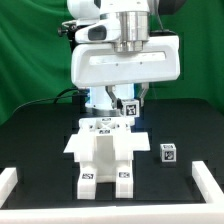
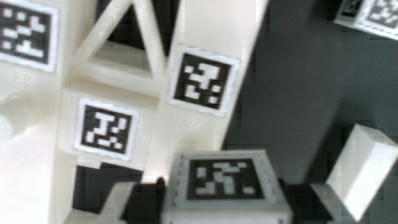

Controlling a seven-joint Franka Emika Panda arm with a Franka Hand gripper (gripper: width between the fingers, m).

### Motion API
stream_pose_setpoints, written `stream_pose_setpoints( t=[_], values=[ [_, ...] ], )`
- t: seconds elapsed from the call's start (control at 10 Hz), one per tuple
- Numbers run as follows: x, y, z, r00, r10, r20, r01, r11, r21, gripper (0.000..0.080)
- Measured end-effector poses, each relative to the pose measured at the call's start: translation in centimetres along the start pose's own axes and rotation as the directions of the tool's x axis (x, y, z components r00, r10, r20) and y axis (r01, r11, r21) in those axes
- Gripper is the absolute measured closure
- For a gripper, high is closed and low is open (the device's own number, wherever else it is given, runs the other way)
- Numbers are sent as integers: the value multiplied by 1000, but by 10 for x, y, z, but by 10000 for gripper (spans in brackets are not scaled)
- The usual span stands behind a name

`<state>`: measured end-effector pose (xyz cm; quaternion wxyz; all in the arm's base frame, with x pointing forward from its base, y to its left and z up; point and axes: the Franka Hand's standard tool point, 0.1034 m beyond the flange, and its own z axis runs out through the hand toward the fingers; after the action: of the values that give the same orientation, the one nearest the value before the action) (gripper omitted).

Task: Assemble chair

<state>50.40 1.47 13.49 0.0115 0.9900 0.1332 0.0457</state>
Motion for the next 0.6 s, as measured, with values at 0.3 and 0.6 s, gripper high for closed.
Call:
stream_pose_setpoints(
  t=[0.3, 0.6],
  values=[
    [-3, 5, 8, 1000, -6, 10, 7, 1000, -6, 515],
    [-2, 6, 8, 1000, -7, 4, 7, 1000, -9, 515]
  ],
)
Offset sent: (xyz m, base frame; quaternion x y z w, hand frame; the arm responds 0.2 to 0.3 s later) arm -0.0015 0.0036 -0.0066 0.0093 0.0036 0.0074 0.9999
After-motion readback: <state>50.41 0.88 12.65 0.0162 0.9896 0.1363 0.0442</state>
